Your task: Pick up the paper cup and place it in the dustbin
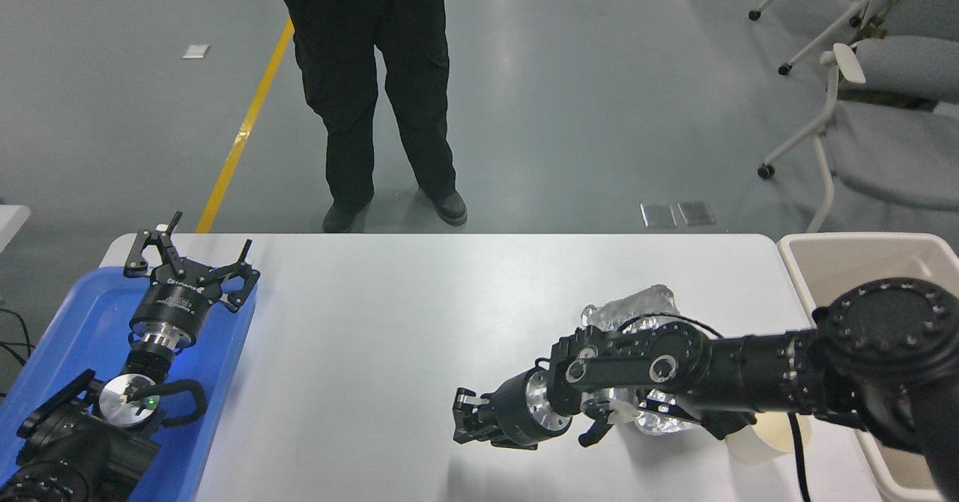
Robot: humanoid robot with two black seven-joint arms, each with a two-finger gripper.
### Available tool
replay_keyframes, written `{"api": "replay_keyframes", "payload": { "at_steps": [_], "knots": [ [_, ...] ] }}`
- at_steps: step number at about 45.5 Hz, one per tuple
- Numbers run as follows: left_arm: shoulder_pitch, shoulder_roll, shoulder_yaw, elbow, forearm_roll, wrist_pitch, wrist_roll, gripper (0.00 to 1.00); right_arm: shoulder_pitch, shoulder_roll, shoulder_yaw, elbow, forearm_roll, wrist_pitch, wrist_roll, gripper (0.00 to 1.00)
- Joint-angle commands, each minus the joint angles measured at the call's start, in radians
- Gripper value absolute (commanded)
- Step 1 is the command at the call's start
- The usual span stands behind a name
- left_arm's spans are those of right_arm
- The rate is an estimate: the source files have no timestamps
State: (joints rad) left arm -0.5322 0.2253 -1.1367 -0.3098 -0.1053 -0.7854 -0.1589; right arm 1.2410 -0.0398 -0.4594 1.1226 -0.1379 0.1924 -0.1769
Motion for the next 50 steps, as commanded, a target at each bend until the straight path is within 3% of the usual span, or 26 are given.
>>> {"api": "replay_keyframes", "payload": {
  "at_steps": [1, 15, 27, 35, 39, 47, 50],
  "knots": [
    [0.0, -0.001, 0.0, 0.0, 0.001, 0.0, 0.001, 0.99, 0.259, -0.078, -0.26, 0.163, 0.211, 0.024, 0.007, 0.0],
    [0.0, 0.0, 0.002, 0.0, 0.001, 0.0, 0.001, 0.99, 0.642, -0.141, -0.504, 0.361, 0.354, 0.15, 0.008, 0.0],
    [0.001, 0.0, 0.0, 0.0, 0.001, 0.0, 0.001, 0.99, 0.952, -0.16, -0.668, 0.407, 0.389, 0.433, 0.007, 0.0],
    [0.001, 0.0, 0.0, 0.0, 0.001, 0.0, 0.001, 0.99, 1.104, -0.16, -0.729, 0.407, 0.393, 0.593, 0.007, 0.23],
    [0.001, 0.0, 0.0, 0.0, 0.001, 0.0, -0.001, 0.99, 1.166, -0.16, -0.755, 0.407, 0.393, 0.593, 0.007, 0.32],
    [0.001, 0.0, 0.0, 0.001, -0.001, 0.0, 0.001, 0.99, 1.238, -0.166, -0.774, 0.402, 0.389, 0.593, 0.005, 0.82],
    [0.001, -0.001, 0.0, 0.001, 0.0, 0.0, 0.001, 0.99, 1.255, -0.17, -0.774, 0.402, 0.388, 0.593, 0.004, 0.92]
  ]
}}
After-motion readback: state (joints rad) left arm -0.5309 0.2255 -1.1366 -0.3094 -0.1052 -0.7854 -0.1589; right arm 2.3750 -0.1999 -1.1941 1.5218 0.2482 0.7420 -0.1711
